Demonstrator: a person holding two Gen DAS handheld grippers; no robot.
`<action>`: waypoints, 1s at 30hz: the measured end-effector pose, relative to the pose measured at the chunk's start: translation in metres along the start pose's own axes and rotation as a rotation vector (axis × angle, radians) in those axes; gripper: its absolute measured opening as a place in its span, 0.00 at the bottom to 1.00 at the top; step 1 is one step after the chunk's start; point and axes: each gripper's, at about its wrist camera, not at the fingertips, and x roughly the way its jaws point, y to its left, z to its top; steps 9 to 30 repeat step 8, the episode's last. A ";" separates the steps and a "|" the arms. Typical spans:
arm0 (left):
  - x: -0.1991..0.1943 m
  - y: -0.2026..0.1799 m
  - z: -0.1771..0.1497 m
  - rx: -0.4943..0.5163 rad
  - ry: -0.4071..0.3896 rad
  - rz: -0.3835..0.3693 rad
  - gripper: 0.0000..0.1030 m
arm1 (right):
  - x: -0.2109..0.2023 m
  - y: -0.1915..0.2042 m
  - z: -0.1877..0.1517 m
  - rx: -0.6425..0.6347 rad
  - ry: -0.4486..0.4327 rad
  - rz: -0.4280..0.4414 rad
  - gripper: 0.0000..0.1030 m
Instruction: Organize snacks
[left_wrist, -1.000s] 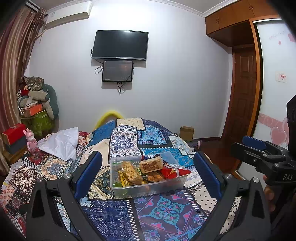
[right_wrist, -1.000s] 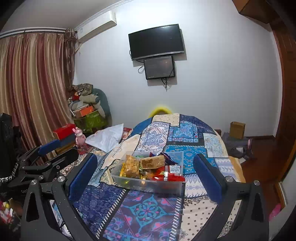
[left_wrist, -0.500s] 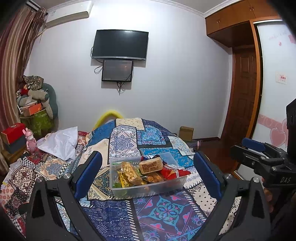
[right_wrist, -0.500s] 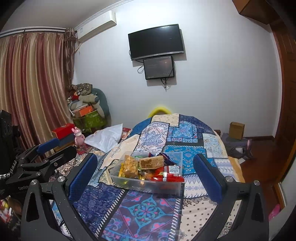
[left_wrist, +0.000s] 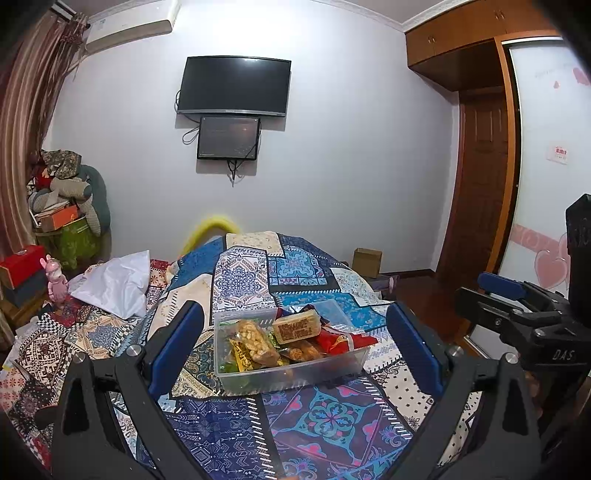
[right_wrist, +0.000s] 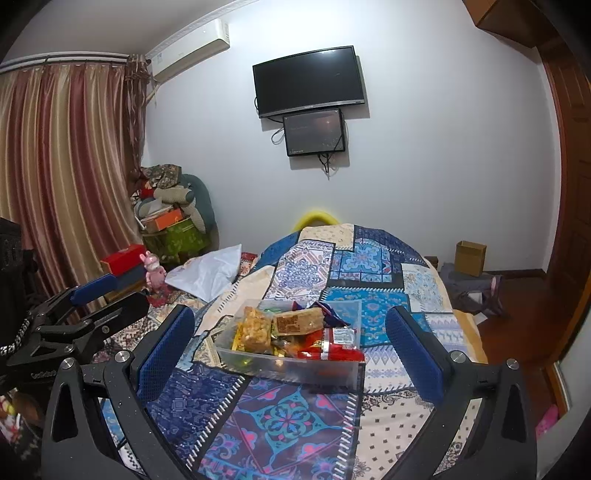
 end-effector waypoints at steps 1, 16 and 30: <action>0.000 0.000 -0.001 0.002 0.002 -0.004 0.97 | 0.001 0.000 -0.001 0.002 0.002 -0.001 1.00; 0.003 -0.001 -0.003 0.005 0.013 -0.010 0.97 | 0.004 -0.003 -0.003 0.011 0.012 -0.003 1.00; 0.003 -0.001 -0.003 0.005 0.013 -0.010 0.97 | 0.004 -0.003 -0.003 0.011 0.012 -0.003 1.00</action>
